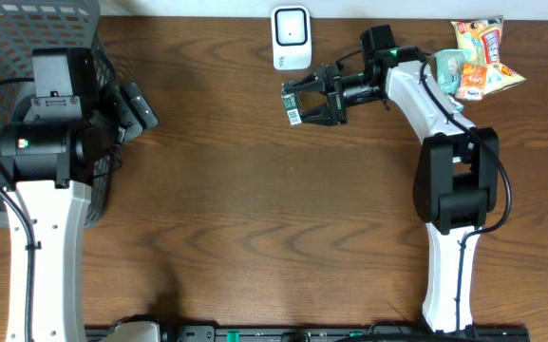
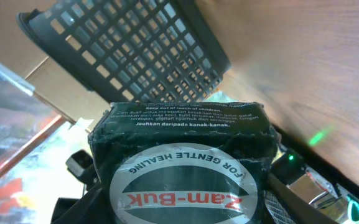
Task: Scan the item barcode
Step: 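Lift the Zam-Buk tin and hold it toward the scanner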
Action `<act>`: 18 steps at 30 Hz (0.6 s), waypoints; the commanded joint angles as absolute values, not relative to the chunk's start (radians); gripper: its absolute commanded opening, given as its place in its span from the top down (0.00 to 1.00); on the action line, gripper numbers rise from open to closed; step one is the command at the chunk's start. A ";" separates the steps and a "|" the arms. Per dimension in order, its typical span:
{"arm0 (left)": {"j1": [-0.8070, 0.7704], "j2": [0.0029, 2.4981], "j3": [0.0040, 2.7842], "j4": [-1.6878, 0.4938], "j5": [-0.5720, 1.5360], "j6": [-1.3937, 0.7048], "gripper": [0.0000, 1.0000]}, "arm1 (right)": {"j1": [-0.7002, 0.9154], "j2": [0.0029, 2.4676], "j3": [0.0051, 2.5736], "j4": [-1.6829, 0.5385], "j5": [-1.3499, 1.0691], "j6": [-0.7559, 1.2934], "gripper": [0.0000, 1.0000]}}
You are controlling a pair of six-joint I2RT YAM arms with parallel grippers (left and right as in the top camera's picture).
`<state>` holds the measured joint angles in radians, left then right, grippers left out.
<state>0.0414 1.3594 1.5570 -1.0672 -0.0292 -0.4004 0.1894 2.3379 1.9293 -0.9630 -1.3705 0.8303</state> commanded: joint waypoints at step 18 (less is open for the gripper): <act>0.046 1.354 1.557 -1.069 -0.035 -0.410 0.02 | 0.344 2.296 1.924 -0.933 -0.014 0.617 0.50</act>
<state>0.0414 1.3594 1.5570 -1.0672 -0.0292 -0.4004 0.2832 2.3379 1.9285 -0.9142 -0.4286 0.6907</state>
